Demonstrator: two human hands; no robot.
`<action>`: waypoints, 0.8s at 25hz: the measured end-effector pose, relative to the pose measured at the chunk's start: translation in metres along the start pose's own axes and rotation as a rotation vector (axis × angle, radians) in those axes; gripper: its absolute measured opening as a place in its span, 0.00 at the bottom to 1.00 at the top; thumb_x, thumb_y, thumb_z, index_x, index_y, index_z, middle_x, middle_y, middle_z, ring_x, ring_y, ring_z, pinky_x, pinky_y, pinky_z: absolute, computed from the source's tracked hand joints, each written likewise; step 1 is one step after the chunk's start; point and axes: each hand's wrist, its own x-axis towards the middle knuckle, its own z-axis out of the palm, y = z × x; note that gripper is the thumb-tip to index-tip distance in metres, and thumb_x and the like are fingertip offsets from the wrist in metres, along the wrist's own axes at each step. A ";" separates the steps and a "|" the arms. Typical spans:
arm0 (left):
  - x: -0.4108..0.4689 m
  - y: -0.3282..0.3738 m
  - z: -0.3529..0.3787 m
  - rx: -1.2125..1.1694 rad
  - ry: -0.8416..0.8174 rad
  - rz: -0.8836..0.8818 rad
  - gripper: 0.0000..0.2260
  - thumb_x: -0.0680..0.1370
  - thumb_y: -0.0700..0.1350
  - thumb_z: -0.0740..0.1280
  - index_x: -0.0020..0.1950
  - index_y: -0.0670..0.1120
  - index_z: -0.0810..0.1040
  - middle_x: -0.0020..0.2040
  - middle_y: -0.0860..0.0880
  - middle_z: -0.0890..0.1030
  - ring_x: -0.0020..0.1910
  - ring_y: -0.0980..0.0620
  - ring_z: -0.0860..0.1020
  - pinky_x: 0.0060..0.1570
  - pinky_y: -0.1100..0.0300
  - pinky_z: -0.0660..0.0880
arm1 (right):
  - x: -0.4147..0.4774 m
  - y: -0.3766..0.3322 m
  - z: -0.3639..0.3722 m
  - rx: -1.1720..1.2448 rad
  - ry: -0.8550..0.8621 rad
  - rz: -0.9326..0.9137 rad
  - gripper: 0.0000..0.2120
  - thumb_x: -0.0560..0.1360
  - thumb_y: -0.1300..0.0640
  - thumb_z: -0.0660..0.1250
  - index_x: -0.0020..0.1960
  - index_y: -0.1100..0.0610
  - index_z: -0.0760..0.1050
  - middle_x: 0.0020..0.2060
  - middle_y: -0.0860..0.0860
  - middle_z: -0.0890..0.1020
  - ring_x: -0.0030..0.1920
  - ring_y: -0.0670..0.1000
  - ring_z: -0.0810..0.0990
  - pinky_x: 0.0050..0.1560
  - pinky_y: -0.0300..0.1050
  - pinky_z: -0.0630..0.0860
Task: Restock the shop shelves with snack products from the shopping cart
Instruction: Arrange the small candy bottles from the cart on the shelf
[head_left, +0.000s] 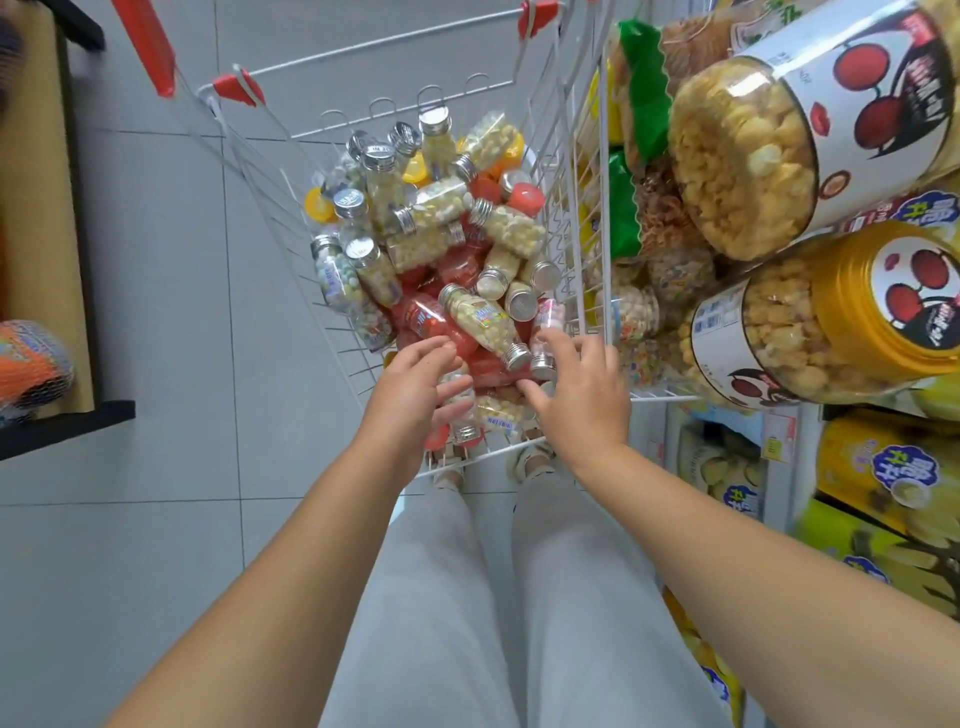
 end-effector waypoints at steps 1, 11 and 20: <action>-0.001 -0.002 0.001 -0.009 -0.008 -0.008 0.08 0.83 0.44 0.65 0.61 0.46 0.76 0.60 0.43 0.80 0.56 0.44 0.82 0.50 0.53 0.82 | 0.003 -0.002 0.003 -0.035 0.046 -0.014 0.22 0.68 0.53 0.77 0.59 0.53 0.76 0.46 0.55 0.75 0.49 0.59 0.73 0.43 0.50 0.75; -0.010 -0.007 0.010 -0.015 -0.220 -0.114 0.09 0.82 0.48 0.65 0.61 0.48 0.77 0.45 0.47 0.84 0.42 0.48 0.84 0.37 0.54 0.83 | -0.049 -0.032 -0.054 0.801 -0.189 0.056 0.09 0.76 0.53 0.70 0.57 0.49 0.78 0.44 0.42 0.80 0.47 0.45 0.78 0.47 0.42 0.76; -0.006 -0.009 -0.014 -0.098 -0.100 -0.147 0.06 0.82 0.41 0.64 0.58 0.44 0.76 0.46 0.44 0.81 0.37 0.50 0.83 0.33 0.57 0.82 | -0.011 0.005 -0.009 -0.079 -0.160 0.254 0.21 0.76 0.48 0.69 0.64 0.54 0.69 0.60 0.52 0.71 0.62 0.54 0.70 0.57 0.48 0.71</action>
